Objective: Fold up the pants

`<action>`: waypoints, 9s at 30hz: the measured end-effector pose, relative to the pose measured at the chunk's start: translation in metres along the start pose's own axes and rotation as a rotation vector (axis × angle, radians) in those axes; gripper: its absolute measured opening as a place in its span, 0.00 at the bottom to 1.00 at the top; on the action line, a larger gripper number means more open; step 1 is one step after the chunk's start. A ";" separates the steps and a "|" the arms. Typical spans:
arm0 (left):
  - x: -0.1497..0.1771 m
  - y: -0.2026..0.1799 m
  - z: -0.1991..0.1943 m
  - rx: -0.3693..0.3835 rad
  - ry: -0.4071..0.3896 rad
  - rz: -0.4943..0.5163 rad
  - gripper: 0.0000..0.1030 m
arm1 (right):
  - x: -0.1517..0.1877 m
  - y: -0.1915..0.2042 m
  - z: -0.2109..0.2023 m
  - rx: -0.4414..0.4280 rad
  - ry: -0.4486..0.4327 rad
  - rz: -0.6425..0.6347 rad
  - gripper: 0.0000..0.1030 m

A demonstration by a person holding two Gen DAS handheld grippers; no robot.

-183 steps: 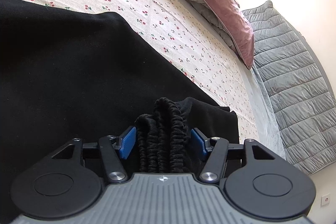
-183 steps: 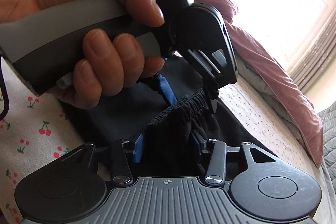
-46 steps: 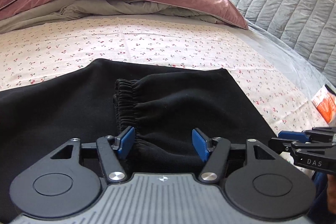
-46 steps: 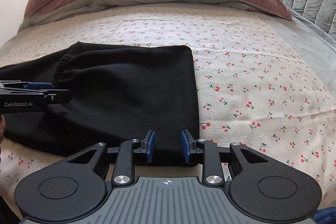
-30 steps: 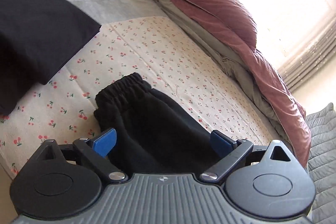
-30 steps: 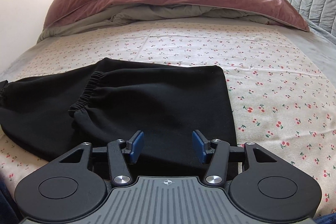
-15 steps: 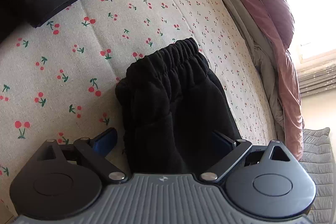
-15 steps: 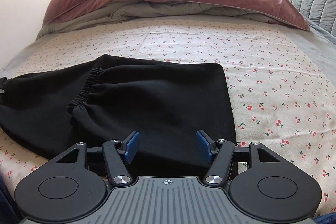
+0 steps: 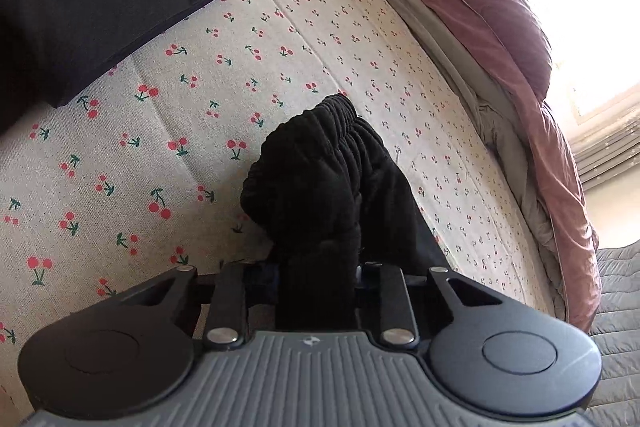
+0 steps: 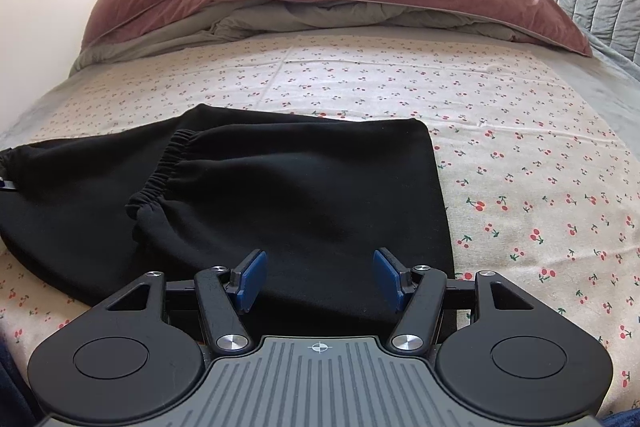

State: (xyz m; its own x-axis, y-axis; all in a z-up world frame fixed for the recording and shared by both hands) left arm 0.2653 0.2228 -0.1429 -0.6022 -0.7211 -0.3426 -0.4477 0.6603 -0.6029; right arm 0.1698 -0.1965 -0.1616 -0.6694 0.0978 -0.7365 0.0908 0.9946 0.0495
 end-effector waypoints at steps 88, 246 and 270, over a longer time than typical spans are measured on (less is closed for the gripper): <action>0.257 -0.155 0.052 0.463 0.231 1.316 0.55 | -0.005 -0.178 -0.005 -0.222 -0.131 0.880 0.74; 0.171 -0.148 0.111 0.304 0.265 0.617 0.82 | -0.006 -0.141 0.043 -0.192 0.192 0.628 0.93; 0.169 -0.156 0.128 0.350 0.297 0.557 0.54 | 0.004 -0.117 0.072 -0.247 0.108 0.748 0.75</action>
State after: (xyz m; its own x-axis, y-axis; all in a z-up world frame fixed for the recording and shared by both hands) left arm 0.3176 -0.0292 -0.1987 -0.8561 -0.1766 -0.4858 0.1858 0.7718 -0.6081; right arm 0.2096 -0.3153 -0.2192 -0.5643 0.7332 -0.3795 0.3873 0.6410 0.6626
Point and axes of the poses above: each gripper's, at about its wrist camera, not at the fingertips, and z roughly the way its jaws point, y to its left, x to its underside, the point moved 3 cm from there along z, roughly the way its jaws point, and after that the axes turned 3 degrees about -z, right-handed, at the moved point
